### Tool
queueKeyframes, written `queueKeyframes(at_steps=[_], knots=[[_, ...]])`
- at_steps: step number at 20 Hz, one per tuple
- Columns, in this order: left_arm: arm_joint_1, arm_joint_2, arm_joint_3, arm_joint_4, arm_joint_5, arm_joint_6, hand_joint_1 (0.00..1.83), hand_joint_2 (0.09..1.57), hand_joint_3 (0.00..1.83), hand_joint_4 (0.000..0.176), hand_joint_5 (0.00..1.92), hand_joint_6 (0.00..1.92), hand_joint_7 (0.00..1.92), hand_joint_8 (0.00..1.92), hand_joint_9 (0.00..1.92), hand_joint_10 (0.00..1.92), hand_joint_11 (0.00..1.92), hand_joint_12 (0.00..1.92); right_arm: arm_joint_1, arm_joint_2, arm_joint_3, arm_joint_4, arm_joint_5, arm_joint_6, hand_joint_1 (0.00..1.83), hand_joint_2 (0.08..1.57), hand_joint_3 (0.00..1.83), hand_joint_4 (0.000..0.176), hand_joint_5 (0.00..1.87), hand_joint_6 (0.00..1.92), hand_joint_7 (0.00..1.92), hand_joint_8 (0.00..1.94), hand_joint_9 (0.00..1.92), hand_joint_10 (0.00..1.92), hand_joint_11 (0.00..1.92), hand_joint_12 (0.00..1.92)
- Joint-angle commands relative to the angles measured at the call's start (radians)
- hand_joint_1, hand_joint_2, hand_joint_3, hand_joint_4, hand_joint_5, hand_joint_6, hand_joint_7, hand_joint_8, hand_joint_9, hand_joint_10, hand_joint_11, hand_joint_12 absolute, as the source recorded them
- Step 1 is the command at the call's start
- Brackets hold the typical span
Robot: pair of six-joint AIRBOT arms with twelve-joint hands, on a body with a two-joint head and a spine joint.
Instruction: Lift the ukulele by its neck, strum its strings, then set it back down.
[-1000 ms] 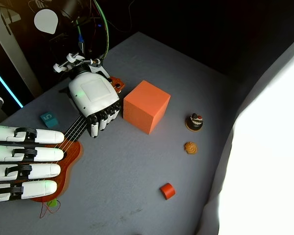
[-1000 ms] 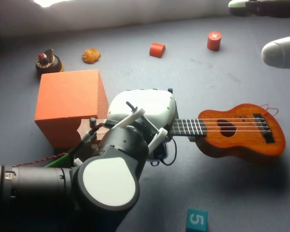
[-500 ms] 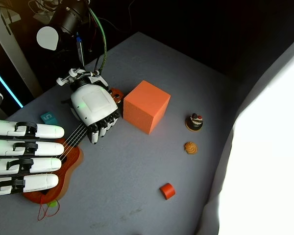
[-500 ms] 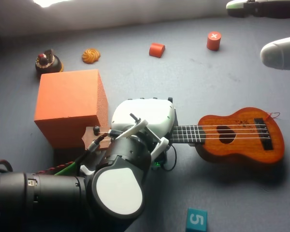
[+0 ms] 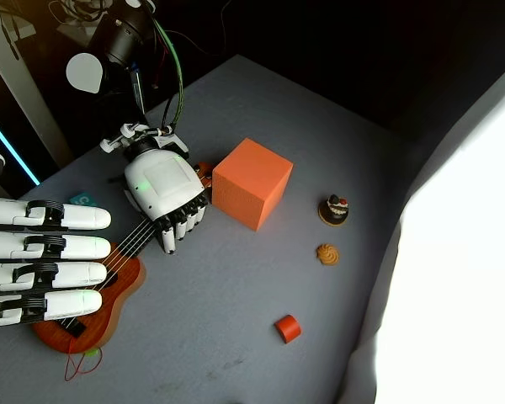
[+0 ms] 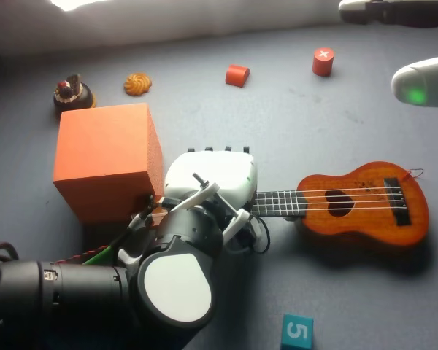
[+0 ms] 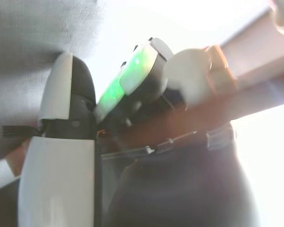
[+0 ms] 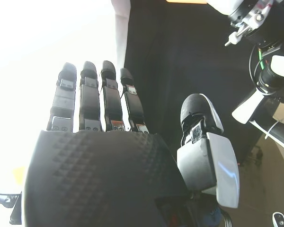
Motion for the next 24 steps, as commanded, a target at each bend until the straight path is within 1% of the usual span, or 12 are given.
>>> queueKeyframes(at_steps=[1, 3, 5, 9, 11, 13, 14, 15, 16, 17, 19, 24], knots=[[-0.004, 0.001, 0.003, 0.078, 0.031, 0.002, 0.79, 0.99, 0.0, 0.0, 0.68, 1.91, 0.87, 1.92, 1.01, 1.92, 1.08, 1.92, 0.005, 0.007, -0.003, 0.04, 0.07, 0.003, 0.0, 1.28, 0.0, 0.0, 0.12, 0.0, 0.15, 0.0, 0.09, 0.01, 0.0, 0.09], [-0.007, 0.001, 0.006, 0.078, 0.031, 0.003, 0.5, 0.99, 0.0, 0.0, 0.66, 1.92, 0.87, 1.92, 0.99, 1.92, 1.07, 1.92, 0.005, 0.007, -0.003, 0.04, 0.07, 0.003, 0.0, 1.28, 0.0, 0.0, 0.13, 0.01, 0.17, 0.0, 0.11, 0.01, 0.0, 0.16], [-0.012, 0.002, 0.011, 0.078, 0.022, 0.007, 0.26, 1.02, 0.01, 0.0, 0.63, 1.92, 0.88, 1.92, 0.99, 1.92, 1.04, 1.92, 0.005, 0.008, -0.003, 0.04, 0.07, 0.003, 0.0, 1.28, 0.0, 0.0, 0.13, 0.01, 0.16, 0.01, 0.09, 0.0, 0.0, 0.06], [-0.022, 0.011, 0.012, 0.078, 0.009, 0.02, 0.0, 1.03, 0.0, 0.0, 0.64, 1.19, 0.67, 1.85, 0.75, 1.92, 0.67, 1.92, 0.004, 0.008, -0.003, 0.04, 0.07, 0.003, 0.0, 1.28, 0.0, 0.0, 0.13, 0.0, 0.14, 0.0, 0.08, 0.0, 0.0, 0.08], [-0.028, 0.016, 0.01, 0.078, 0.006, 0.024, 0.0, 1.02, 0.0, 0.0, 0.59, 0.81, 0.47, 1.47, 0.56, 1.67, 0.49, 1.84, 0.003, 0.009, -0.004, 0.04, 0.07, 0.003, 0.0, 1.28, 0.0, 0.0, 0.13, 0.01, 0.16, 0.01, 0.09, 0.01, 0.0, 0.14], [-0.034, 0.021, 0.009, 0.078, 0.003, 0.027, 0.0, 1.01, 0.0, 0.001, 0.42, 0.36, 0.51, 0.55, 0.45, 1.05, 0.25, 1.51, 0.002, 0.01, -0.004, 0.04, 0.071, 0.003, 0.0, 1.28, 0.0, 0.0, 0.15, 0.01, 0.18, 0.01, 0.11, 0.02, 0.0, 0.2], [-0.036, 0.024, 0.007, 0.078, 0.001, 0.028, 0.0, 0.99, 0.0, 0.041, 0.36, 0.17, 0.49, 0.2, 0.47, 0.63, 0.18, 1.32, 0.001, 0.01, -0.004, 0.04, 0.073, 0.003, 0.0, 1.28, 0.0, 0.0, 0.14, 0.01, 0.17, 0.0, 0.1, 0.01, 0.0, 0.2], [-0.039, 0.028, 0.006, 0.078, -0.004, 0.032, 0.0, 0.96, 0.0, 0.054, 0.33, 0.06, 0.48, 0.05, 0.5, 0.33, 0.13, 1.25, 0.001, 0.01, -0.004, 0.04, 0.075, 0.002, 0.0, 1.28, 0.0, 0.0, 0.14, 0.01, 0.17, 0.0, 0.1, 0.01, 0.0, 0.2], [-0.041, 0.031, 0.004, 0.078, -0.006, 0.033, 0.0, 0.95, 0.0, 0.068, 0.24, 0.01, 0.37, 0.01, 0.43, 0.13, 0.02, 1.18, 0.0, 0.01, -0.004, 0.04, 0.077, 0.002, 0.0, 1.28, 0.0, 0.0, 0.14, 0.01, 0.17, 0.0, 0.1, 0.01, 0.0, 0.2], [-0.043, 0.035, 0.002, 0.078, -0.007, 0.035, 0.0, 0.95, 0.0, 0.093, 0.12, 0.0, 0.21, 0.01, 0.28, 0.01, 0.0, 0.96, 0.0, 0.011, -0.005, 0.04, 0.077, 0.002, 0.0, 1.28, 0.0, 0.0, 0.13, 0.0, 0.17, 0.0, 0.1, 0.01, 0.0, 0.2], [-0.049, 0.043, -0.002, 0.078, -0.014, 0.039, 0.0, 0.96, 0.0, 0.098, 0.07, 0.0, 0.17, 0.0, 0.23, 0.01, 0.0, 0.87, 0.0, 0.011, -0.005, 0.04, 0.08, -0.01, 0.0, 1.28, 0.0, 0.0, 0.15, 0.01, 0.17, 0.0, 0.1, 0.01, 0.0, 0.2], [-0.097, 0.075, -0.005, 0.078, -0.106, 0.1, 0.0, 0.95, 0.0, 0.101, 0.0, 0.0, 0.03, 0.0, 0.04, 0.0, 0.0, 0.36, -0.002, 0.012, -0.006, -0.031, 0.135, -0.144, 0.0, 1.27, 0.0, 0.0, 0.16, 0.01, 0.19, 0.0, 0.11, 0.01, 0.0, 0.19]])
